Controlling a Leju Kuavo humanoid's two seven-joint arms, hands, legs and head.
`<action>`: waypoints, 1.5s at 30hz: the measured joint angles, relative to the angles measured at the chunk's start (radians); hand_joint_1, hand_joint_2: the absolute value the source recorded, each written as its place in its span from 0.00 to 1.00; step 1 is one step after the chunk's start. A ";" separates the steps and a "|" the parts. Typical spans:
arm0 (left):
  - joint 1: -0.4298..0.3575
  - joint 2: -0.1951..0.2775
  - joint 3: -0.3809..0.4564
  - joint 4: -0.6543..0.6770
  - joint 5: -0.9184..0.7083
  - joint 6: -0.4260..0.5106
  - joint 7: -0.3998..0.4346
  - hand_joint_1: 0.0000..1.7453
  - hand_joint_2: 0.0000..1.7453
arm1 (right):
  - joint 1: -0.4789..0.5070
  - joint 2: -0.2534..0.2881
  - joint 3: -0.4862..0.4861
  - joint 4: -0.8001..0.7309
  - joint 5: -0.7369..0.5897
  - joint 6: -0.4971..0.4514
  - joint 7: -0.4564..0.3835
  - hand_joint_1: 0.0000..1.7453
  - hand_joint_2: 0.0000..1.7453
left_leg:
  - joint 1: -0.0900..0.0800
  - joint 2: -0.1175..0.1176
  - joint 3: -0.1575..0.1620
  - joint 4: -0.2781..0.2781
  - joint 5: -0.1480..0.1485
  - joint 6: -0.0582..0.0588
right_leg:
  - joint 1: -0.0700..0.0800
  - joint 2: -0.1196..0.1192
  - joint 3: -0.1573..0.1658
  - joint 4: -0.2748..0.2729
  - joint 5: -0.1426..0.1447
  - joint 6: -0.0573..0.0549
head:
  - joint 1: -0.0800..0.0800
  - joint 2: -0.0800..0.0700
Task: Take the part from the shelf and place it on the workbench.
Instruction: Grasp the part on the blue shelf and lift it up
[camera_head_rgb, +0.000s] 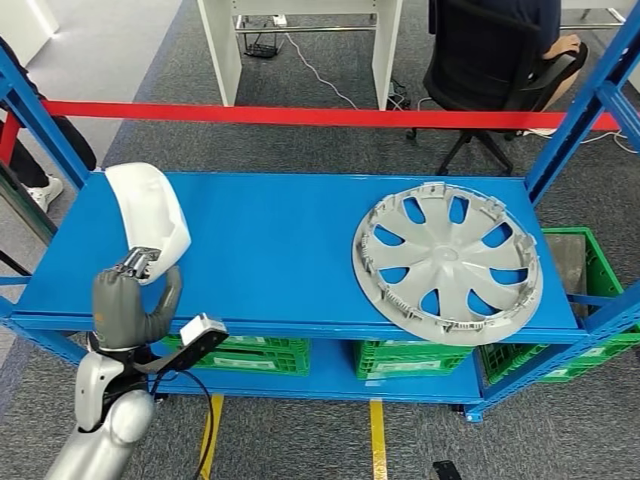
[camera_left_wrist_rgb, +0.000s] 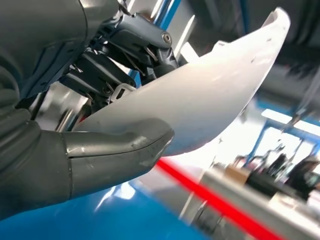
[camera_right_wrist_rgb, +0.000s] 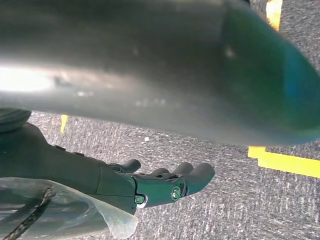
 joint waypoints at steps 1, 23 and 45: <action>0.014 -0.003 0.000 -0.039 -0.017 0.001 -0.021 1.00 1.00 | 0.000 0.000 -0.002 0.000 0.000 -0.001 -0.001 0.00 0.00 | 0.000 0.000 0.000 0.000 0.000 0.000 | 0.000 0.000 0.000 0.000 0.000 0.000 | 0.000 0.000; 0.175 -0.108 0.090 -0.415 -0.156 0.004 -0.283 1.00 1.00 | 0.001 0.012 -0.037 0.002 0.016 -0.006 -0.007 0.00 0.00 | 0.000 0.001 -0.001 0.000 0.000 0.000 | 0.000 0.000 0.000 0.000 0.000 0.000 | 0.000 0.000; 0.190 -0.104 0.112 -0.415 -0.173 0.004 -0.149 1.00 1.00 | 0.002 0.017 -0.072 0.002 0.016 -0.009 -0.012 0.00 0.00 | 0.000 0.001 0.000 0.000 0.000 0.000 | 0.000 0.000 -0.001 0.000 0.000 0.000 | 0.000 0.000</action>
